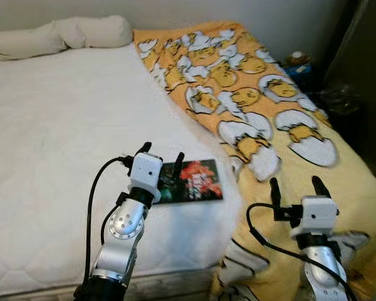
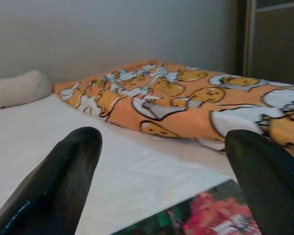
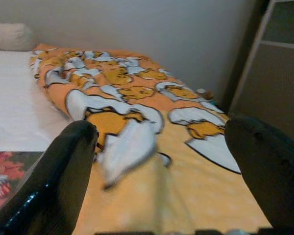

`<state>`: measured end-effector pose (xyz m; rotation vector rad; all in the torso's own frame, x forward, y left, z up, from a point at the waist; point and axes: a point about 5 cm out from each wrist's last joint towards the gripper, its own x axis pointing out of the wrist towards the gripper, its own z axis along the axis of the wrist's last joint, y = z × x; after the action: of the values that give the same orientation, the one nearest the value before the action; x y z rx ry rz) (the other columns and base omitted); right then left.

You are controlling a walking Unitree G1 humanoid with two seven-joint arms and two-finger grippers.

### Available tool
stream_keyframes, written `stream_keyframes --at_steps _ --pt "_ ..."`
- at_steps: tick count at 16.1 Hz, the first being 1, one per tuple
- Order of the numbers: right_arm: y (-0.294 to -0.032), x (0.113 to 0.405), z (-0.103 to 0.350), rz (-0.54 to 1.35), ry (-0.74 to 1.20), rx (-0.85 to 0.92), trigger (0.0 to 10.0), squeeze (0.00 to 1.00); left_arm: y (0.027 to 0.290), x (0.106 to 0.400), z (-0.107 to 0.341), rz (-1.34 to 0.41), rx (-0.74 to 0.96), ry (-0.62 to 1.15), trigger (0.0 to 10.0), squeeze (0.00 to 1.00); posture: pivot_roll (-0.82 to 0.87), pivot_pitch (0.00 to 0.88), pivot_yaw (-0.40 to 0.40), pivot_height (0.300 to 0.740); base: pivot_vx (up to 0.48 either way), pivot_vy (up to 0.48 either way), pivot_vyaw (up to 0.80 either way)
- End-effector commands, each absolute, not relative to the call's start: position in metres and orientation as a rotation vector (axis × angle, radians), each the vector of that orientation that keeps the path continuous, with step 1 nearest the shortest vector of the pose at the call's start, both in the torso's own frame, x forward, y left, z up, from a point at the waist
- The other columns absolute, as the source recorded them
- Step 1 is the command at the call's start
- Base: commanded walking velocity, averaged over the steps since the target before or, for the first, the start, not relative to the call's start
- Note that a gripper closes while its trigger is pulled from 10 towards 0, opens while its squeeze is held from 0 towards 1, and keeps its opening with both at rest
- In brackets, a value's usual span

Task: Clean up the room

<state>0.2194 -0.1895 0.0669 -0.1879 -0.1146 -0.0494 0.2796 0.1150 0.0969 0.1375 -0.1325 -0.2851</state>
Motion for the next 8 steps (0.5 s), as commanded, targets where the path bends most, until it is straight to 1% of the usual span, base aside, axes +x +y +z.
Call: stream_keyframes --at_steps 1,2,5,7,8 --pt "-0.187 0.223 0.070 -0.036 -0.136 -0.183 10.0 0.15 0.118 0.278 0.097 -0.271 0.137 -0.138 10.0 0.00 -0.14 0.000 0.046 0.736 0.458 0.000 0.00" --pt "-0.188 0.224 0.069 -0.034 -0.136 -0.185 10.0 0.15 0.117 0.278 0.097 -0.270 0.134 -0.137 10.0 0.00 -0.14 0.000 0.044 0.736 0.289 0.000 0.00" --pt "-0.187 0.226 0.069 -0.027 -0.135 -0.187 10.0 0.15 0.113 0.279 0.092 -0.271 0.112 -0.093 10.0 0.00 -0.14 0.000 0.042 0.736 0.000 0.000 0.00" --pt "-0.187 0.227 0.068 -0.024 -0.136 -0.184 10.0 0.15 0.112 0.287 0.075 -0.259 0.000 0.095 10.0 0.00 -0.14 0.000 0.041 0.736 0.000 0.000 0.00" --pt "-0.186 0.228 0.068 -0.021 -0.137 -0.182 10.0 0.15 0.121 0.299 0.069 -0.193 -0.047 0.170 10.0 0.00 -0.14 0.000 0.040 0.736 0.000 0.000 0.00"
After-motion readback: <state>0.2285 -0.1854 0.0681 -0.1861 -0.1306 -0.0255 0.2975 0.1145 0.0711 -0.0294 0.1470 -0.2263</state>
